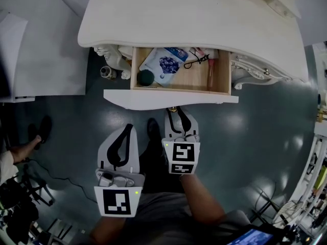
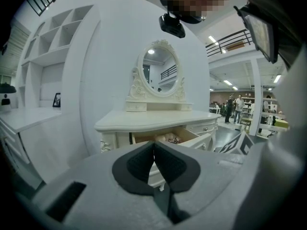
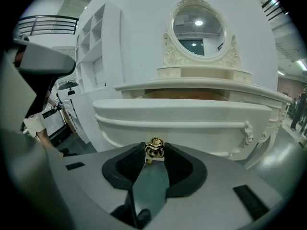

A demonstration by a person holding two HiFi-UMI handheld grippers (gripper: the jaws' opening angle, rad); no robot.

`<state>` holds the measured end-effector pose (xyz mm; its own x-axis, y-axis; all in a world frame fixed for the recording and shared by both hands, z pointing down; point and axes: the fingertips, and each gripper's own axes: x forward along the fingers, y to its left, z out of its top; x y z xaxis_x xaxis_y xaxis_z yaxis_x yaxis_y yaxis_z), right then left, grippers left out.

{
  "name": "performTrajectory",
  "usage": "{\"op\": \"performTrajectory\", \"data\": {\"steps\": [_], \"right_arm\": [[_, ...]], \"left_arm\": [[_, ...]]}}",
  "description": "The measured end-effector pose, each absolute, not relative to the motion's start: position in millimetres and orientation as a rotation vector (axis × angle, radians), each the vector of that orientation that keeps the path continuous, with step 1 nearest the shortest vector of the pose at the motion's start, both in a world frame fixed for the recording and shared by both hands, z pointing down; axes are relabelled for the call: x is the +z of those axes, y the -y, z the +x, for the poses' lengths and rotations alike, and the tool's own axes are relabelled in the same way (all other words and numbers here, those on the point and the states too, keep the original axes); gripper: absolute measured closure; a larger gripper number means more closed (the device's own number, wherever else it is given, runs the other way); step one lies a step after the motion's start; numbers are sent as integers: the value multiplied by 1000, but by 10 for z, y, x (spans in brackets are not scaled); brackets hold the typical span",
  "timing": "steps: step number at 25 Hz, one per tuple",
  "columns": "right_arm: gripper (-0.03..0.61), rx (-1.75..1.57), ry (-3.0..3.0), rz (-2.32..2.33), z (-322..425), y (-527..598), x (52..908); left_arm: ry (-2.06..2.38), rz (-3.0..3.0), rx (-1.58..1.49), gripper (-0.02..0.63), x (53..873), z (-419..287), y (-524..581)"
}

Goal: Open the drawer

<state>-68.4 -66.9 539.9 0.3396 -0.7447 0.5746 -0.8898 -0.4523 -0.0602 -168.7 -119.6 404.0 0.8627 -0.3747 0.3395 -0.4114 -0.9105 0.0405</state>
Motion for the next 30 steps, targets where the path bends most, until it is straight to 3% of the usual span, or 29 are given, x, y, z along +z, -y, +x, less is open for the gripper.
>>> {"op": "performTrajectory", "data": {"steps": [30], "right_arm": [[451, 804, 1464, 2320, -696, 668, 5388]], "left_arm": [[651, 2921, 487, 598, 3913, -1716, 1222]]}}
